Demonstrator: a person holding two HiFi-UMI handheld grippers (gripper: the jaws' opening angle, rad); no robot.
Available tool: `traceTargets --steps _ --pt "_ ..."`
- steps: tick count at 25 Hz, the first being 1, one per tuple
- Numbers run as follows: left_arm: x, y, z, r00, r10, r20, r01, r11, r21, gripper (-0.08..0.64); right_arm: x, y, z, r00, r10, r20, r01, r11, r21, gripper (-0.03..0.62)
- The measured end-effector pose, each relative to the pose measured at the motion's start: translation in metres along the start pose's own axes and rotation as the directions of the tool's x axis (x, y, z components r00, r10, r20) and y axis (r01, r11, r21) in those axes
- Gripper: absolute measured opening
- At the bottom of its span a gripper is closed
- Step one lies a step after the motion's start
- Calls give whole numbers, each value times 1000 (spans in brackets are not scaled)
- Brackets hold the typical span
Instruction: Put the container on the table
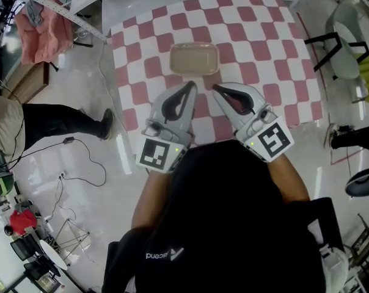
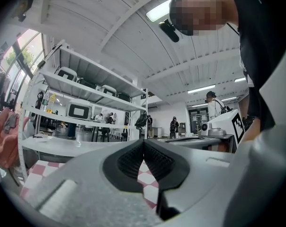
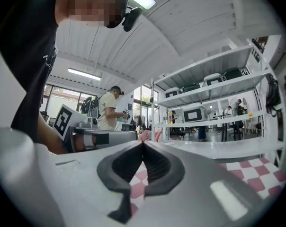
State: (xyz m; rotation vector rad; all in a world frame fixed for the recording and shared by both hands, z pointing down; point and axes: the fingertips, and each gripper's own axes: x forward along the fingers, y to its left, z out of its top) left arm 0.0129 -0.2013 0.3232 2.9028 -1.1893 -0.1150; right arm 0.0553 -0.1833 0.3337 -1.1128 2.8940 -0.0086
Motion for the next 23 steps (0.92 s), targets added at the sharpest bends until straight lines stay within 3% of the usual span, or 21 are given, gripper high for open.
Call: traceTargets --steps 23 --pt "3 0 -4 1000 -12 -9 12 1000 -5 9 0 0 -6 1000 20 -20 -20 1000 12 3"
